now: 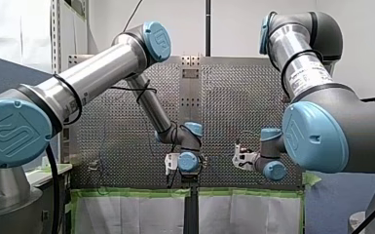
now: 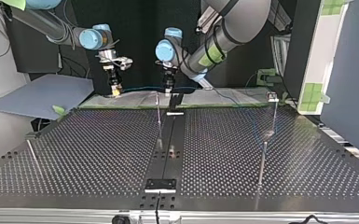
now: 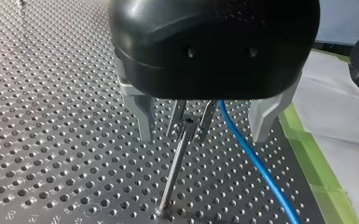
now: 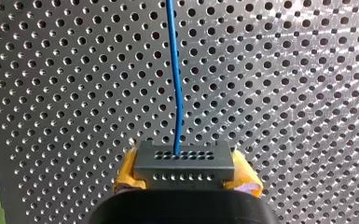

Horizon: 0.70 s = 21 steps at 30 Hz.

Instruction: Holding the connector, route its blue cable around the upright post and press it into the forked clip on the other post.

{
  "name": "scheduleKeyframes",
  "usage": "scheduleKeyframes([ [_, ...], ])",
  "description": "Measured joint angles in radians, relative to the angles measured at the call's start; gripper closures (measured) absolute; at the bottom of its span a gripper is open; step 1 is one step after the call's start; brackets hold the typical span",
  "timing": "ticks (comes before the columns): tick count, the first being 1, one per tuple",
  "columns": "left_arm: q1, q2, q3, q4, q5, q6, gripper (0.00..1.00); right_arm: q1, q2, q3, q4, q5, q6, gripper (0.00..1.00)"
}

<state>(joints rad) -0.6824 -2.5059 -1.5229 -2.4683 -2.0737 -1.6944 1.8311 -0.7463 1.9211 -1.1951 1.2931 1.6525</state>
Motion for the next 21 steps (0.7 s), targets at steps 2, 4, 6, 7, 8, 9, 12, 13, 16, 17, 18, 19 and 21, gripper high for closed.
scheduleKeyframes([
  [2, 0.001, -0.001, 0.001, 0.001, 0.003, 0.000, 0.01, 0.000, 0.000, 0.000, 0.000, -0.002, 0.000, 0.69],
  [4, 0.003, -0.002, 0.001, 0.002, 0.003, 0.001, 0.01, 0.000, 0.000, 0.000, 0.000, -0.002, 0.000, 0.69],
  [6, 0.003, -0.002, 0.001, 0.005, 0.002, 0.001, 0.01, 0.000, 0.000, 0.000, 0.000, -0.003, 0.000, 0.69],
  [7, 0.004, -0.002, 0.001, 0.007, 0.002, 0.001, 0.06, 0.000, 0.000, 0.000, 0.000, -0.003, -0.001, 0.69],
  [8, 0.005, -0.002, 0.001, 0.009, 0.001, 0.001, 0.10, 0.000, 0.000, 0.000, 0.000, -0.003, -0.001, 0.69],
  [9, 0.005, -0.001, 0.001, 0.011, 0.001, 0.001, 0.10, 0.000, 0.000, 0.000, 0.001, -0.004, -0.001, 0.69],
  [12, 0.008, -0.002, 0.002, 0.015, 0.000, 0.001, 0.29, 0.000, 0.000, 0.000, 0.001, -0.004, -0.001, 0.69],
  [13, 0.008, -0.002, 0.002, 0.016, -0.001, 0.002, 0.46, 0.000, 0.000, 0.000, 0.002, -0.004, -0.002, 0.69],
  [16, 0.008, -0.002, 0.002, 0.017, 0.001, 0.002, 0.79, 0.000, 0.001, 0.000, 0.003, -0.004, -0.002, 0.69],
  [17, 0.008, -0.002, 0.002, 0.018, 0.002, 0.002, 0.93, 0.000, 0.000, 0.000, 0.004, -0.004, -0.003, 0.69],
  [18, 0.009, -0.002, 0.002, 0.018, 0.004, 0.003, 0.93, 0.000, 0.000, 0.000, 0.004, -0.004, -0.003, 0.69],
  [19, 0.009, -0.001, 0.002, 0.019, 0.007, 0.004, 1.00, 0.000, 0.001, 0.000, 0.005, -0.004, -0.004, 0.69],
  [21, 0.010, -0.002, 0.002, 0.019, 0.012, 0.005, 1.00, 0.000, 0.001, 0.000, 0.007, -0.003, -0.005, 0.69],
])
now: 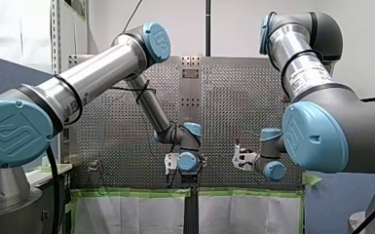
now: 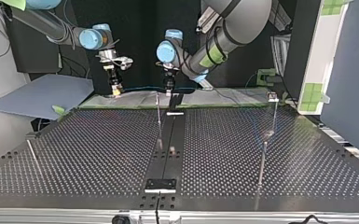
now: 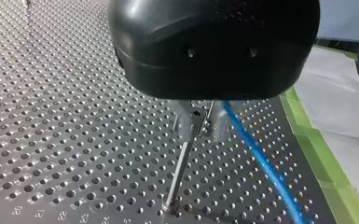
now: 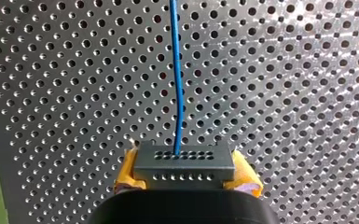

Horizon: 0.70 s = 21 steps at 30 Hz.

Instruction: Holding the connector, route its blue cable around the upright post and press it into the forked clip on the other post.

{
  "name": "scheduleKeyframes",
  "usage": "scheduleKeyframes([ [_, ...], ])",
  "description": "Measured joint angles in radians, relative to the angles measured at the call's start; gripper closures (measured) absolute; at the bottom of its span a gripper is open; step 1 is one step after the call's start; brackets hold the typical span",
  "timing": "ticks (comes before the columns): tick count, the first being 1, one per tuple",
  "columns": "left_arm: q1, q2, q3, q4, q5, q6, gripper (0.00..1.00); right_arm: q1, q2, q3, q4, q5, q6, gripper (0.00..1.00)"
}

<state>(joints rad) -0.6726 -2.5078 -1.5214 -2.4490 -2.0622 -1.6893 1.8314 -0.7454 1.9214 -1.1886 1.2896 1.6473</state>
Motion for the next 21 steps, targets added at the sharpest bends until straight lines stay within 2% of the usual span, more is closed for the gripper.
scheduleKeyframes([
  [14, 0.002, 0.000, -0.001, 0.001, -0.009, 0.005, 1.00, 0.001, 0.000, 0.000, 0.003, 0.000, -0.002, 0.69],
  [21, -0.002, 0.000, -0.002, -0.001, -0.009, 0.015, 1.00, 0.008, 0.000, 0.000, 0.015, 0.002, -0.014, 0.69],
])
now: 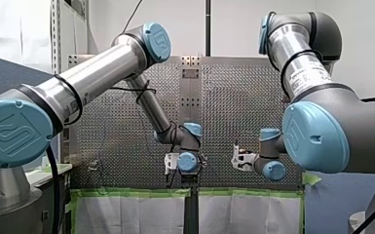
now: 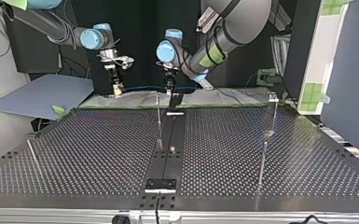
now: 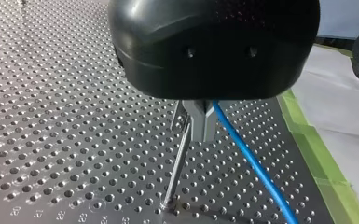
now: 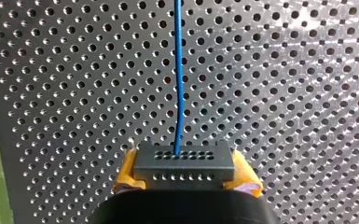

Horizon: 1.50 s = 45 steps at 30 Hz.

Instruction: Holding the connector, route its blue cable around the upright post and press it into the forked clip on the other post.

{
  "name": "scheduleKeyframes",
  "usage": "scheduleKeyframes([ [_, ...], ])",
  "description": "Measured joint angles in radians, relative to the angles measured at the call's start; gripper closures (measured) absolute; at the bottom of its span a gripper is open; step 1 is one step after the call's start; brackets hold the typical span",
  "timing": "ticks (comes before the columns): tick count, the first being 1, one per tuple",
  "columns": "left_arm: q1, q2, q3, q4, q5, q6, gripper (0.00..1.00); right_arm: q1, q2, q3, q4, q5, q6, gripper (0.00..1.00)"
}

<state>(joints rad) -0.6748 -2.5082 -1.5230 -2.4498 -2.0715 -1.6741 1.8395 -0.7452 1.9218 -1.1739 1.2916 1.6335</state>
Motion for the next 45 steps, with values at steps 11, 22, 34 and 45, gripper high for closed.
scheduleKeyframes([
  [11, -0.003, -0.013, 0.000, 0.000, 0.004, 0.007, 1.00, -0.002, 0.001, 0.012, 0.009, 0.029, -0.008, 0.69],
  [22, 0.004, -0.059, 0.015, 0.009, 0.012, 0.018, 1.00, -0.008, 0.043, 0.007, -0.018, 0.046, -0.007, 0.69],
  [34, 0.005, -0.060, 0.022, 0.014, 0.023, 0.020, 1.00, -0.018, 0.107, -0.010, -0.039, 0.048, -0.001, 0.69],
  [45, 0.006, -0.060, 0.026, 0.019, 0.034, 0.021, 1.00, -0.025, 0.115, -0.029, -0.039, 0.048, 0.000, 0.69],
])
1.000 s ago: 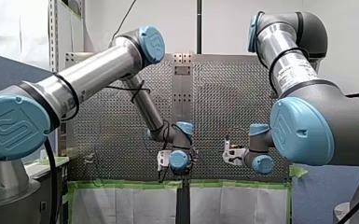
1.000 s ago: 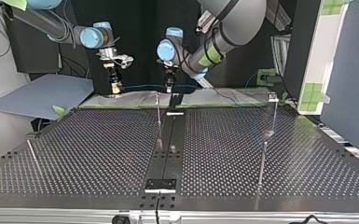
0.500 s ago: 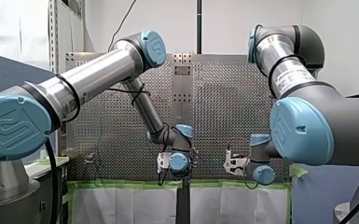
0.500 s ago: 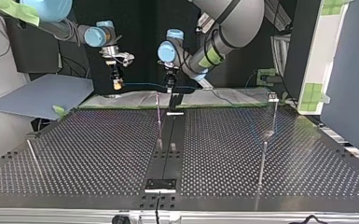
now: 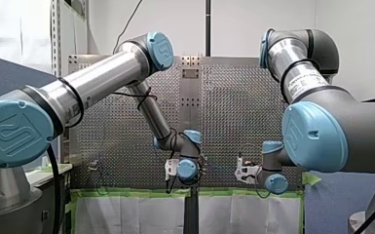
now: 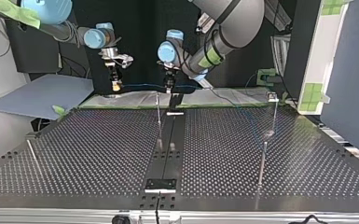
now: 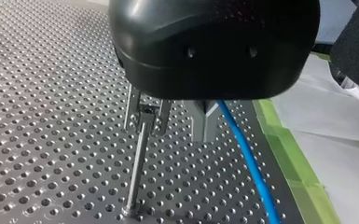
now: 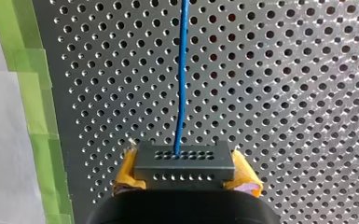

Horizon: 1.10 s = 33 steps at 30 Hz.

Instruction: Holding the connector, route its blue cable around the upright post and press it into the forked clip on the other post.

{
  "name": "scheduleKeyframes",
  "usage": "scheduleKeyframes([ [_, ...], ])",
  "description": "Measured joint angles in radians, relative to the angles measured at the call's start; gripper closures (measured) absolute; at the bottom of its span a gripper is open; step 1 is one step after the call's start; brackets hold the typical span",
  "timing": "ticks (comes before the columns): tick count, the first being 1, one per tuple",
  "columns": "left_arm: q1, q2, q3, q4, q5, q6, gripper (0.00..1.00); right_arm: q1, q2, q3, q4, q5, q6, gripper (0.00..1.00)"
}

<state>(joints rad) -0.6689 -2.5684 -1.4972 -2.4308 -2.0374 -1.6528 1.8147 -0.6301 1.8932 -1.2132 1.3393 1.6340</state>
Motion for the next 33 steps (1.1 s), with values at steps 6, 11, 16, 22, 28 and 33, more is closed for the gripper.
scheduleKeyframes([
  [6, 0.000, -0.002, 0.017, -0.001, 0.008, 0.000, 1.00, -0.003, 0.001, -0.009, 0.003, 0.000, 0.000, 0.69],
  [11, 0.001, -0.005, 0.032, -0.007, 0.017, -0.001, 1.00, -0.005, 0.001, -0.016, 0.007, 0.000, 0.000, 0.69],
  [16, 0.006, -0.005, 0.041, -0.009, 0.019, -0.001, 1.00, -0.005, 0.002, -0.025, 0.016, -0.001, -0.001, 0.69],
  [22, 0.011, -0.005, 0.043, -0.011, 0.019, 0.000, 1.00, -0.006, 0.002, -0.030, 0.020, -0.001, -0.002, 0.69],
  [28, 0.013, -0.006, 0.043, -0.012, 0.024, 0.000, 1.00, -0.006, 0.003, -0.034, 0.021, 0.001, 0.000, 0.69],
  [33, 0.014, -0.006, 0.044, -0.012, 0.027, 0.000, 1.00, -0.006, 0.003, -0.037, 0.021, 0.003, 0.000, 0.69],
])
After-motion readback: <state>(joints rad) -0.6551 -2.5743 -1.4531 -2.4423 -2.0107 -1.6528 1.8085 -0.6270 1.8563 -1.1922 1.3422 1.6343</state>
